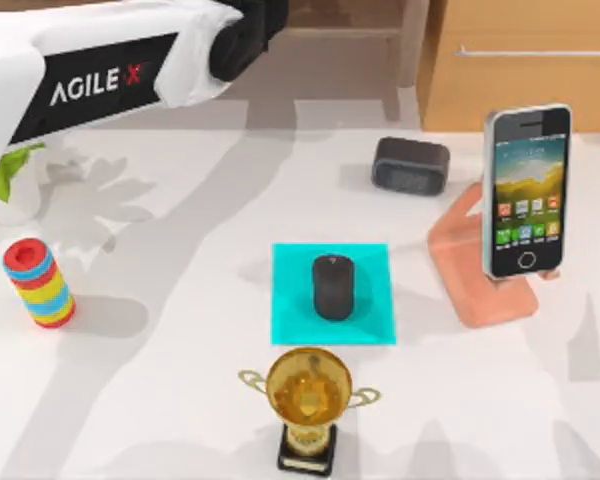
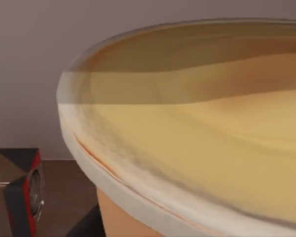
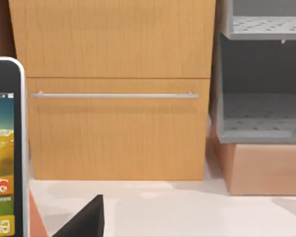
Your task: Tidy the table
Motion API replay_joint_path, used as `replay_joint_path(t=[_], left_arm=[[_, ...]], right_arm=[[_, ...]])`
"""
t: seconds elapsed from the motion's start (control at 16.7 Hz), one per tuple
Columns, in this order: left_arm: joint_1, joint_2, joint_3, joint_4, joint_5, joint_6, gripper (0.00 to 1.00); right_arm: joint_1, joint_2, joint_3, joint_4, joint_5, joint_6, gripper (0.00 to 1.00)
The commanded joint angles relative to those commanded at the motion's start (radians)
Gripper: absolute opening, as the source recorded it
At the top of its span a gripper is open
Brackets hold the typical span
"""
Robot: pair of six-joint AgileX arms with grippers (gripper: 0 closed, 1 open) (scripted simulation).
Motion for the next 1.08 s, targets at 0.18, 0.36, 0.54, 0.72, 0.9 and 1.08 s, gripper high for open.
replay_joint_path(t=[0.18,0.36,0.54,0.72,0.9,1.08], left_arm=[[0.002,0.015,0.029,-0.040,0.003,0.000,0.00],[0.002,0.015,0.029,-0.040,0.003,0.000,0.00],[-0.002,0.012,0.027,-0.038,0.002,0.001,0.00],[0.002,0.015,0.029,-0.040,0.003,0.000,0.00],[0.002,0.015,0.029,-0.040,0.003,0.000,0.15],[0.002,0.015,0.029,-0.040,0.003,0.000,0.38]], right_arm=[[0.000,0.000,0.000,0.000,0.000,0.000,1.00],[0.000,0.000,0.000,0.000,0.000,0.000,1.00],[0.000,0.000,0.000,0.000,0.000,0.000,1.00],[0.000,0.000,0.000,0.000,0.000,0.000,1.00],[0.000,0.000,0.000,0.000,0.000,0.000,1.00],[0.000,0.000,0.000,0.000,0.000,0.000,1.00]])
